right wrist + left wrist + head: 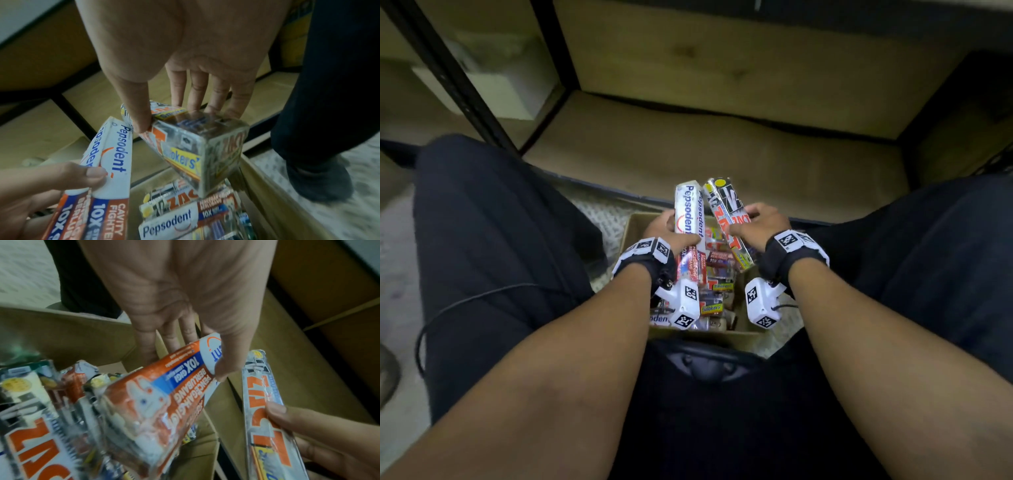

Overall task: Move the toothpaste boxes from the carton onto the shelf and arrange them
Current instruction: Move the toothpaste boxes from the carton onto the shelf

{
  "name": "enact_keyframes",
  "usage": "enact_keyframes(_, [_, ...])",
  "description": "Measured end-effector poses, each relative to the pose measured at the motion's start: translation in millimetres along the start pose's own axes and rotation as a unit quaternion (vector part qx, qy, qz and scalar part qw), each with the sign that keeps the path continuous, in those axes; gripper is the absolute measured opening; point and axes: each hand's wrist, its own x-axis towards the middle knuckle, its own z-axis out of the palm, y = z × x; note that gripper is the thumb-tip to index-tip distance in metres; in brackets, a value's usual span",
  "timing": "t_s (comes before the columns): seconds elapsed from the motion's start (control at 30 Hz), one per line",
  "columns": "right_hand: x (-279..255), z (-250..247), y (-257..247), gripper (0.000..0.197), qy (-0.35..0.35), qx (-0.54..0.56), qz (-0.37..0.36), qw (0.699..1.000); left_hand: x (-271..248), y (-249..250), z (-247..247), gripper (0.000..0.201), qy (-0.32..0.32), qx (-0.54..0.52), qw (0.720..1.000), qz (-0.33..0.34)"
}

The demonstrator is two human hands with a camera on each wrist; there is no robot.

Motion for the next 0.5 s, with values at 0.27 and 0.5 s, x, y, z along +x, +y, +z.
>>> enact_keyframes(0.27, [-20, -64, -64, 0.047, 0.105, -0.002, -0.103, 0.989, -11, 103, -33, 0.061, 0.03, 0.0, 0.99, 0.135])
enact_keyframes(0.5, [-36, -141, -147, 0.051, 0.213, -0.032, -0.213, 0.953, -20, 214, -74, 0.061, 0.073, 0.019, 0.959, 0.274])
